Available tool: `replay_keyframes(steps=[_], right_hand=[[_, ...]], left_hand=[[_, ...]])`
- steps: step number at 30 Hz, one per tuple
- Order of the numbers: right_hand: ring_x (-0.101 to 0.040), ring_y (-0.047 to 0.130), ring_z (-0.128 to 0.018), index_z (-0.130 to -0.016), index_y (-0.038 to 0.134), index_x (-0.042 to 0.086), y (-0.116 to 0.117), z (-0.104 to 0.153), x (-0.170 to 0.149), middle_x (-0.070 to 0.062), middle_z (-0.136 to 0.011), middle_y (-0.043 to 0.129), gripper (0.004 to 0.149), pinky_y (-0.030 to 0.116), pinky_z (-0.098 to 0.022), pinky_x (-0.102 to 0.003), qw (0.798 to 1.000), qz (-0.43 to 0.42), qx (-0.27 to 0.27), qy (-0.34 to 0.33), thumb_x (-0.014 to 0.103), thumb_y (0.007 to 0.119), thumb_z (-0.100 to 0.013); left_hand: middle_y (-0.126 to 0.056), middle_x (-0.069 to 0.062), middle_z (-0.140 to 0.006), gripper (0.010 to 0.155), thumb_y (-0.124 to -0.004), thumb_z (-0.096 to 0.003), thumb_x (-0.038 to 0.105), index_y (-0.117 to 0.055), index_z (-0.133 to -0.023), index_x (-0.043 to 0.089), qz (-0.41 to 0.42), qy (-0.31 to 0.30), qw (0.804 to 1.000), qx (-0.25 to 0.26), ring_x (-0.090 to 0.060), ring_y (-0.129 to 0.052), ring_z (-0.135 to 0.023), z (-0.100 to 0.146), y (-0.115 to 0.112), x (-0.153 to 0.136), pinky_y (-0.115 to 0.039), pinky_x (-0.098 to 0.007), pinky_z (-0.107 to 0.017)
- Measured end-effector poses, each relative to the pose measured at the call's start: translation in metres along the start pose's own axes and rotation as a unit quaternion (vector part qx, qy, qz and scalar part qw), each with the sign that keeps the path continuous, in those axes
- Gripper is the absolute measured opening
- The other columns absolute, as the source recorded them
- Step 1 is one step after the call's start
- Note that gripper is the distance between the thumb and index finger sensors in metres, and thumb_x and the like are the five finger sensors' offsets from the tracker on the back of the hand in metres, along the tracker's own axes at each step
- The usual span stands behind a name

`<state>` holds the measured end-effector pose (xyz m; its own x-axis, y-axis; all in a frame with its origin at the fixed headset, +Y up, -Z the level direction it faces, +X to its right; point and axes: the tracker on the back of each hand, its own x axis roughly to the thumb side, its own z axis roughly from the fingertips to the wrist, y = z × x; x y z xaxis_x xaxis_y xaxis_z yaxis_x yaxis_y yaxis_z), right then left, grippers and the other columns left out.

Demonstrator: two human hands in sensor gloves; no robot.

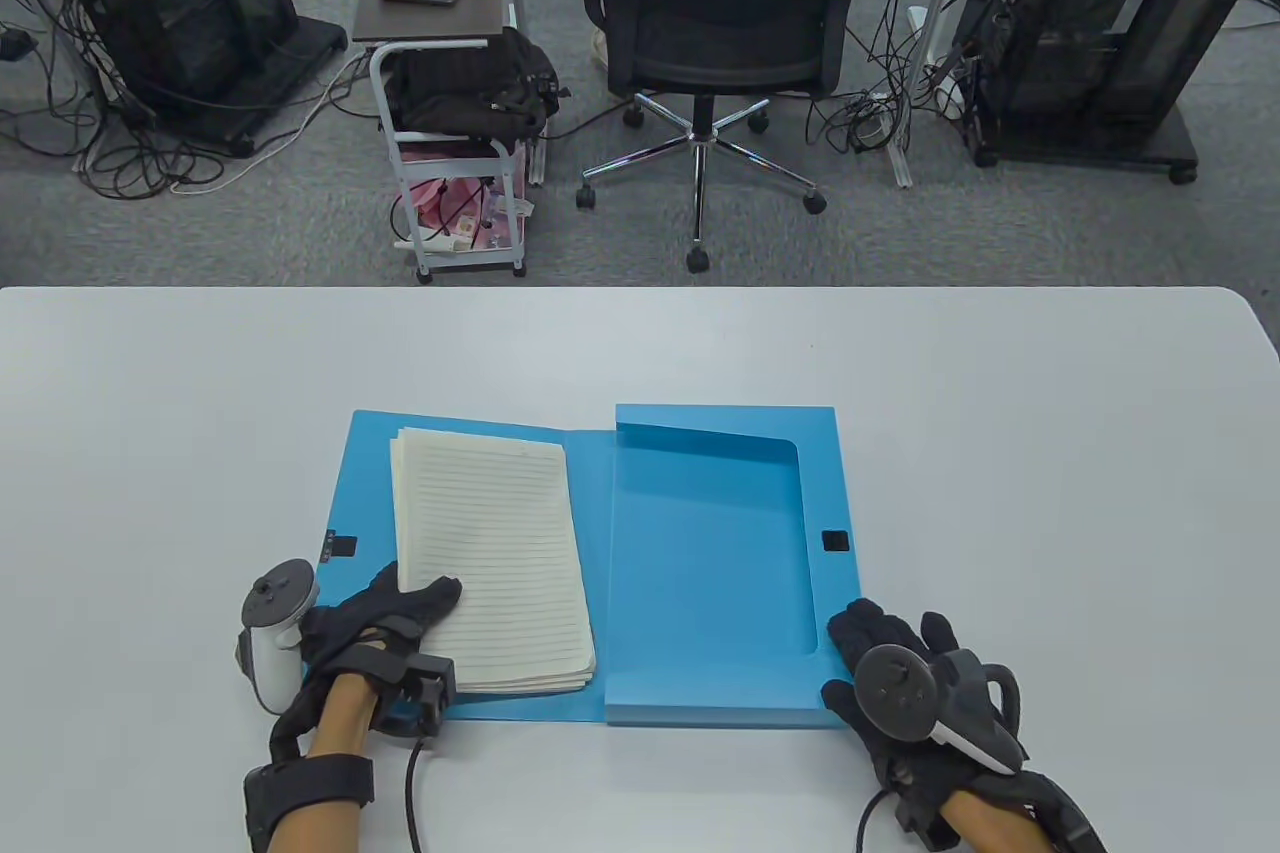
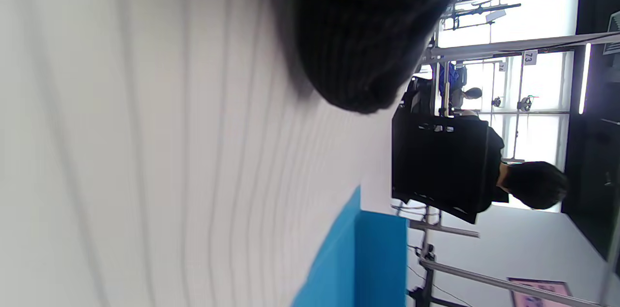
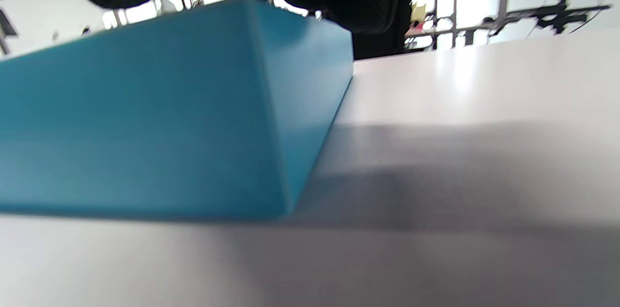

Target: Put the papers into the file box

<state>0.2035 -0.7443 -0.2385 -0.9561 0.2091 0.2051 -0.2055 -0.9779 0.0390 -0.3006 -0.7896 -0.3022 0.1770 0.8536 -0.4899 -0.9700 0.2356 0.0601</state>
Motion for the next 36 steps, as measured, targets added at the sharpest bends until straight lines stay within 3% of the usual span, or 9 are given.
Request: replay_keyframes(steps=[1,3,6,12,18,25,29,34,36], right_hand=[[-0.036,0.061,-0.095,-0.094,0.05,0.019,0.001,-0.001,-0.001,-0.012,-0.106,0.049,0.064,0.039,-0.069,-0.066,1.0,0.007,0.008,-0.001,0.048,0.065,-0.04],[-0.036,0.062,-0.094,-0.094,0.047,0.019,0.005,-0.002,-0.001,-0.013,-0.106,0.047,0.062,0.044,-0.069,-0.065,0.999,0.018,0.046,0.005,0.048,0.06,-0.04],[-0.033,0.067,-0.094,-0.092,0.055,0.02,0.002,-0.004,0.0,-0.01,-0.104,0.053,0.06,0.048,-0.068,-0.065,0.999,0.019,0.029,0.003,0.047,0.065,-0.039],[-0.032,0.067,-0.094,-0.091,0.055,0.022,0.001,-0.005,0.0,-0.009,-0.104,0.052,0.059,0.05,-0.068,-0.065,0.999,0.023,0.044,0.002,0.047,0.064,-0.039],[-0.032,0.068,-0.094,-0.091,0.055,0.022,0.001,-0.004,0.001,-0.009,-0.104,0.052,0.059,0.05,-0.068,-0.065,0.999,0.025,0.037,0.002,0.046,0.063,-0.039],[-0.032,0.067,-0.094,-0.091,0.054,0.022,0.002,-0.004,0.001,-0.009,-0.104,0.052,0.059,0.05,-0.068,-0.065,0.999,0.019,0.036,0.003,0.046,0.063,-0.039],[-0.032,0.067,-0.094,-0.091,0.054,0.022,0.001,-0.004,0.001,-0.009,-0.104,0.052,0.059,0.05,-0.068,-0.065,0.999,0.02,0.037,0.002,0.046,0.063,-0.039],[-0.032,0.067,-0.094,-0.091,0.055,0.022,0.001,-0.004,0.001,-0.009,-0.104,0.052,0.059,0.05,-0.068,-0.065,0.999,0.025,0.038,0.0,0.046,0.063,-0.038],[-0.032,0.067,-0.094,-0.091,0.054,0.022,0.001,-0.004,0.001,-0.008,-0.104,0.052,0.059,0.05,-0.068,-0.066,0.999,0.024,0.038,0.001,0.047,0.063,-0.038]], left_hand=[[-0.08,-0.012,-0.088,0.085,-0.092,-0.0366,0.041,-0.048,-0.103,0.013,-0.058,0.001,0.997,0.046,-0.032,-0.111,-0.039,0.004,0.0,0.006,-0.092,-0.04,-0.023],[-0.083,-0.009,-0.085,0.087,-0.093,-0.0339,0.043,-0.051,-0.103,0.011,-0.16,-0.003,0.983,0.089,-0.024,-0.111,-0.038,0.006,-0.001,0.014,-0.092,-0.04,-0.029],[-0.087,-0.011,-0.079,0.086,-0.093,-0.033,0.042,-0.054,-0.102,0.009,-0.197,0.01,0.976,0.091,-0.026,-0.11,-0.037,0.006,-0.009,0.027,-0.091,-0.042,-0.03],[-0.092,-0.01,-0.071,0.084,-0.092,-0.0328,0.046,-0.059,-0.1,0.007,-0.271,0.024,0.961,0.044,-0.025,-0.112,-0.034,-0.005,-0.053,0.052,-0.092,-0.041,-0.027],[-0.097,-0.009,-0.064,0.083,-0.091,-0.0315,0.05,-0.064,-0.095,0.004,-0.358,0.032,0.933,-0.008,-0.024,-0.114,-0.033,-0.012,-0.127,0.085,-0.094,-0.039,-0.026],[-0.097,-0.01,-0.065,0.082,-0.09,-0.0314,0.05,-0.066,-0.093,0.002,-0.385,0.043,0.918,-0.078,-0.026,-0.114,-0.033,-0.018,-0.201,0.101,-0.094,-0.04,-0.027],[-0.095,-0.01,-0.065,0.083,-0.087,-0.0331,0.052,-0.064,-0.093,0.0,-0.433,0.025,0.894,-0.117,-0.023,-0.114,-0.036,-0.02,-0.225,0.109,-0.094,-0.038,-0.028],[-0.09,-0.016,-0.07,0.084,-0.082,-0.0368,0.052,-0.056,-0.096,-0.002,-0.375,0.036,0.909,-0.177,-0.03,-0.11,-0.042,-0.018,-0.242,0.109,-0.09,-0.043,-0.033],[-0.091,-0.016,-0.069,0.084,-0.082,-0.0366,0.052,-0.058,-0.096,-0.002,-0.405,0.031,0.903,-0.143,-0.031,-0.11,-0.042,-0.016,-0.246,0.111,-0.089,-0.045,-0.034]])
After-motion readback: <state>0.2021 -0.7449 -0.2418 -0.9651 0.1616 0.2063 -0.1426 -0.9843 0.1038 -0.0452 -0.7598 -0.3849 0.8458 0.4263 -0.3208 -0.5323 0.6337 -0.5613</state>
